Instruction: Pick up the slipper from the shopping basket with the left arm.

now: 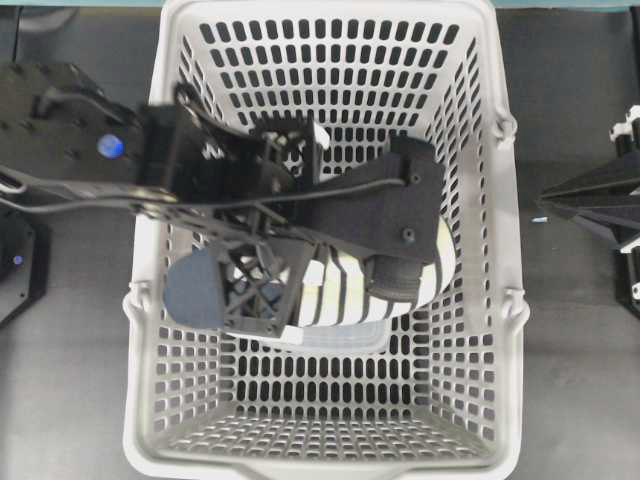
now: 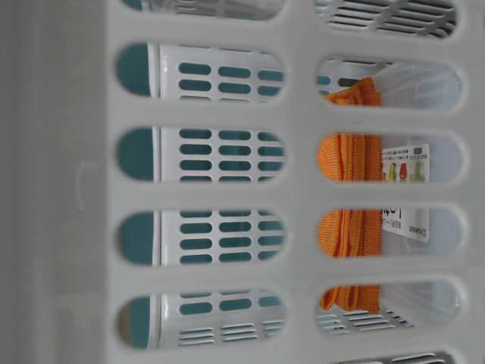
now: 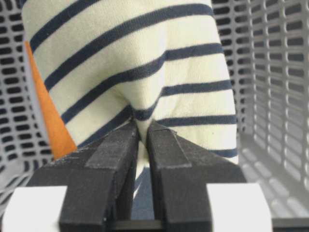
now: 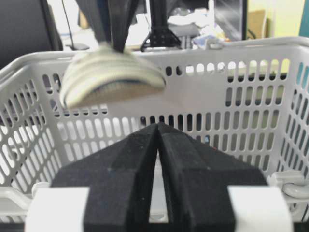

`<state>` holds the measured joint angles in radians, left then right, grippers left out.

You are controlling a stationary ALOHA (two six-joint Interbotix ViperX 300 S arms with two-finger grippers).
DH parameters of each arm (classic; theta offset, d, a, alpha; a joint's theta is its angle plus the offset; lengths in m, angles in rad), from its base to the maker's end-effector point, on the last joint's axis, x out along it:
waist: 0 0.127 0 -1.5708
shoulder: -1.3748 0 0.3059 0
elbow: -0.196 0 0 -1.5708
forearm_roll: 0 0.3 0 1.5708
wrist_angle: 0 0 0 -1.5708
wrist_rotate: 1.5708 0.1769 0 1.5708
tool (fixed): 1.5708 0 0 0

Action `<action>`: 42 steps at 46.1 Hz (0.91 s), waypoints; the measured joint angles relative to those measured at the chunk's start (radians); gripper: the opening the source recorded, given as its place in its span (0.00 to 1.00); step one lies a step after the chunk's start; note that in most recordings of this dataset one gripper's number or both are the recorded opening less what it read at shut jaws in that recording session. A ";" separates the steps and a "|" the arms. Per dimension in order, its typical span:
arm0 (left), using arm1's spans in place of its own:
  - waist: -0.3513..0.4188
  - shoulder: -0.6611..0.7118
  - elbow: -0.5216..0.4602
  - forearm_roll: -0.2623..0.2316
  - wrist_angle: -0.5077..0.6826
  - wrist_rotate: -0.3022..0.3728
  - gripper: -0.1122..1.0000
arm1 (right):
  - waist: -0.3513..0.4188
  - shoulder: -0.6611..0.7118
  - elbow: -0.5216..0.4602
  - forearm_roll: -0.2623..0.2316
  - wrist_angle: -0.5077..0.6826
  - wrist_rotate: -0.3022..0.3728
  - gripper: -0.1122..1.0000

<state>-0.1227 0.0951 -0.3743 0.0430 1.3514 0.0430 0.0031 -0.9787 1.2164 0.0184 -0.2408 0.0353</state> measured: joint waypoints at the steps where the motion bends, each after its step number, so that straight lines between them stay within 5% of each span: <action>1: 0.000 0.003 -0.006 0.000 0.008 0.005 0.15 | 0.000 0.000 -0.002 0.000 0.000 0.000 0.10; 42: -0.002 0.052 -0.041 0.000 0.026 0.032 0.15 | 0.000 0.000 0.009 0.002 0.000 0.023 0.10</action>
<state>-0.1243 0.1473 -0.4157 0.0430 1.3775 0.0752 0.0031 -0.9787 1.2257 0.0199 -0.2408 0.0583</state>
